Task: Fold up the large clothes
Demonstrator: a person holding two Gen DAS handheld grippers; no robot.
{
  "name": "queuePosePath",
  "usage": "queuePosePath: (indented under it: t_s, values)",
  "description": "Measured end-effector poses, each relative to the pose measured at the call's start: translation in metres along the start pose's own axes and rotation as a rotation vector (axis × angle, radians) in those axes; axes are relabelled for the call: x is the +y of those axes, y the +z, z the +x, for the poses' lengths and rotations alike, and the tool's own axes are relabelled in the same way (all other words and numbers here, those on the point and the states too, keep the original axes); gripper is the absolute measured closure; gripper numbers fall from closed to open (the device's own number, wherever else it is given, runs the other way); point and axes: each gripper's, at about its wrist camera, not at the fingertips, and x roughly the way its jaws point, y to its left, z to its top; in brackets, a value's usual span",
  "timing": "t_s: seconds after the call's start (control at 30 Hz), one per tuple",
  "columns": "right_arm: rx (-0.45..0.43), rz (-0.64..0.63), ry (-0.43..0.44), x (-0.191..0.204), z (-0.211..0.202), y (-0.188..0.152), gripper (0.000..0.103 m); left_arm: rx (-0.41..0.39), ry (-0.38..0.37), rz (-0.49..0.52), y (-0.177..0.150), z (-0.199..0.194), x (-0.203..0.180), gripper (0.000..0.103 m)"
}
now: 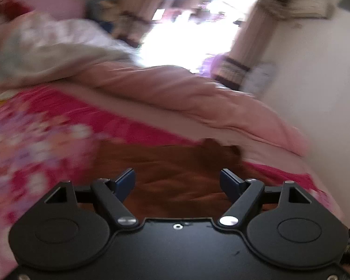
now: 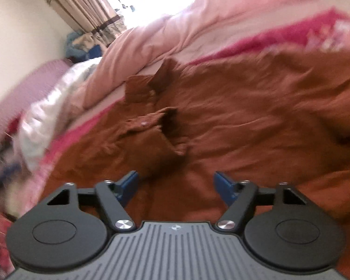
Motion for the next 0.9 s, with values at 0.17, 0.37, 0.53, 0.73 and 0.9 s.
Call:
queuePosePath:
  t_s: [0.17, 0.37, 0.53, 0.73, 0.9]
  values:
    - [0.038, 0.104, 0.039, 0.002, 0.058, 0.014, 0.045, 0.036, 0.032, -0.133, -0.005, -0.002, 0.053, 0.023]
    - [-0.094, 0.070, 0.116, 0.019, 0.019, 0.021, 0.090, 0.048, -0.063, -0.075, -0.006, 0.000, 0.040, 0.023]
    - [-0.123, 0.064, 0.017, 0.001, 0.009, 0.016, 0.089, 0.166, -0.022, -0.058, -0.030, 0.047, 0.038, 0.023]
    - [-0.012, 0.172, -0.011, -0.044, 0.037, 0.001, 0.085, 0.205, 0.000, 0.008, -0.044, 0.064, 0.036, 0.023]
    - [-0.085, 0.123, -0.105, -0.028, 0.005, 0.007, 0.061, 0.178, -0.059, -0.012, -0.019, 0.040, 0.026, 0.023]
